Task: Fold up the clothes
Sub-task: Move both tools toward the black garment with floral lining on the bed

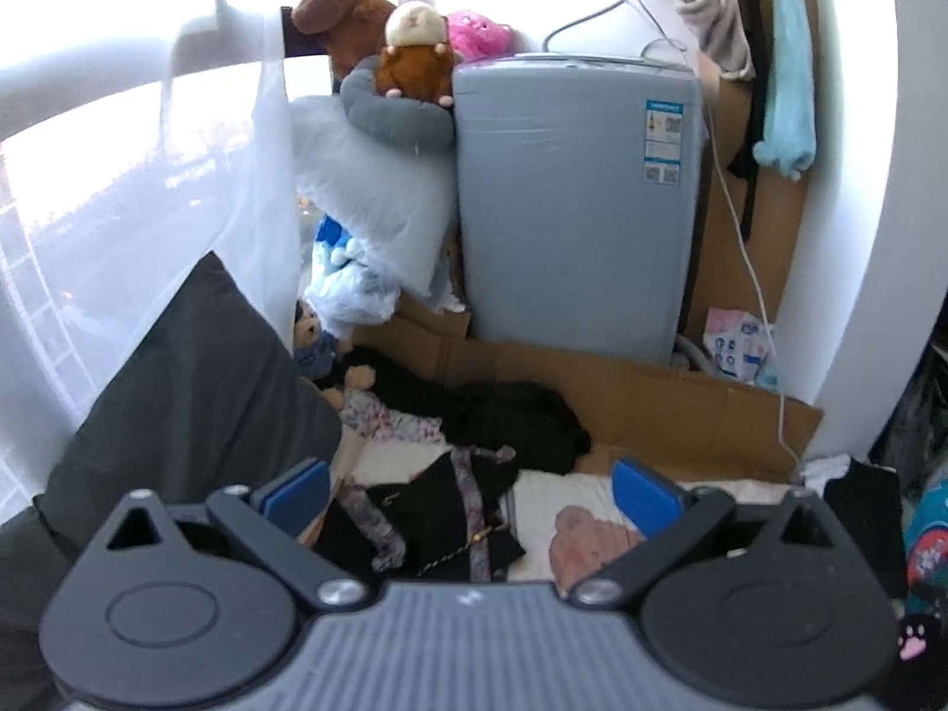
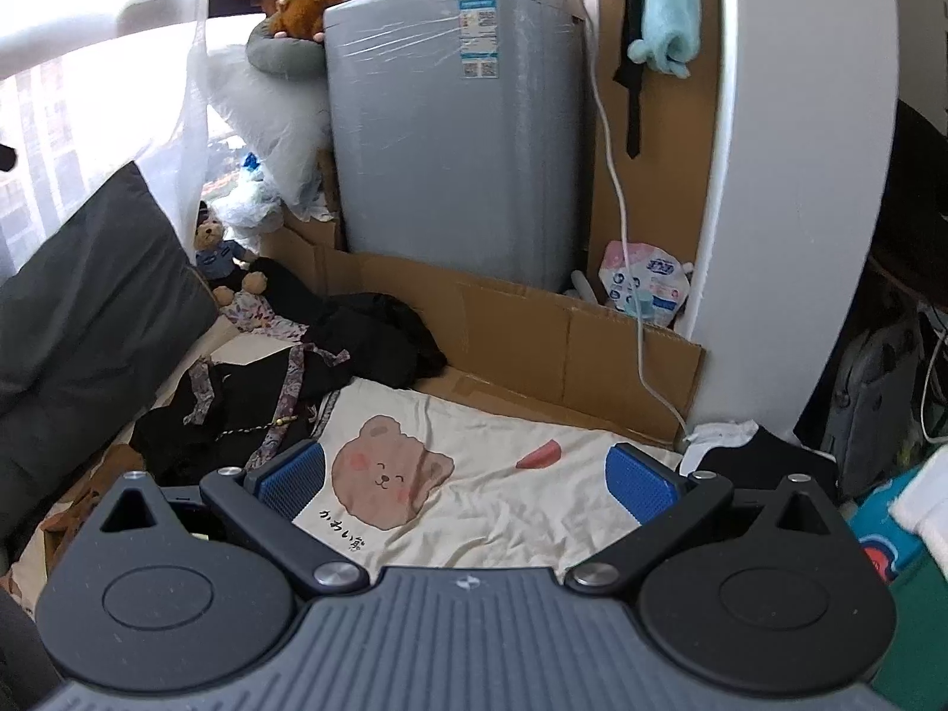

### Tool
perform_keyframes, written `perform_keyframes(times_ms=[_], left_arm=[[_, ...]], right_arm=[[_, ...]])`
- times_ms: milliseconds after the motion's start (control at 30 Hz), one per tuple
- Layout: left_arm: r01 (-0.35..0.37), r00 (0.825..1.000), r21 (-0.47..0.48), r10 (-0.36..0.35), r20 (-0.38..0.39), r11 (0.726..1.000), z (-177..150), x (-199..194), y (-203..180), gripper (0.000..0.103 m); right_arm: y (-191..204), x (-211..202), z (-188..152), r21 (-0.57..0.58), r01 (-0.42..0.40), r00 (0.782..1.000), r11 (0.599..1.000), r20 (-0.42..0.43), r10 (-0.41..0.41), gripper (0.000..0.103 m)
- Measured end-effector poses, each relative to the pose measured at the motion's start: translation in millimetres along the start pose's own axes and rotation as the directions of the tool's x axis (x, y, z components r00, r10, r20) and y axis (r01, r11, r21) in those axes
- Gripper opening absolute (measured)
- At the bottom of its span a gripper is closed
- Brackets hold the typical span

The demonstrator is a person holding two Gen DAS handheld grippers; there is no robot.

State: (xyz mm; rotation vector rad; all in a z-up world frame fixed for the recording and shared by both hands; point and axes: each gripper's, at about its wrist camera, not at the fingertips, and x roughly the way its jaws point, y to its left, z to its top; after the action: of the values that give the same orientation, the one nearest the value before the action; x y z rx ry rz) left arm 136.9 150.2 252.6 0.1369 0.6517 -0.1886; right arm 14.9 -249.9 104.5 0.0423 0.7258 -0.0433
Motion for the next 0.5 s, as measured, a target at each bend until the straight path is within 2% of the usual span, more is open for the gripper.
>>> perform_keyframes(times_ms=[133, 300, 400, 500], left_arm=[[-0.022, 1.000, -0.023, 0.022, -0.011, 0.999, 9, -17, 34, 0.103], [-0.046, 0.998, -0.037, 0.048, 0.040, 0.998, 20, -36, 65, 0.103], [-0.031, 0.998, -0.058, 0.034, 0.053, 0.998, 17, -35, 80, 0.103], [0.033, 0.999, -0.073, -0.030, 0.045, 0.997, 0, -22, 95, 0.103]], right_arm=[[-2, 6, 9, 0.014, -0.019, 1.000, 1.000, -0.016, 0.019, 0.103], [-1, -4, 14, 0.022, -0.028, 0.999, 0.999, 0.019, 0.027, 0.103], [-1, -8, 16, 0.007, -0.023, 1.000, 1.000, 0.021, 0.023, 0.103], [0, -10, 14, -0.022, -0.019, 1.000, 1.000, 0.022, 0.020, 0.103]])
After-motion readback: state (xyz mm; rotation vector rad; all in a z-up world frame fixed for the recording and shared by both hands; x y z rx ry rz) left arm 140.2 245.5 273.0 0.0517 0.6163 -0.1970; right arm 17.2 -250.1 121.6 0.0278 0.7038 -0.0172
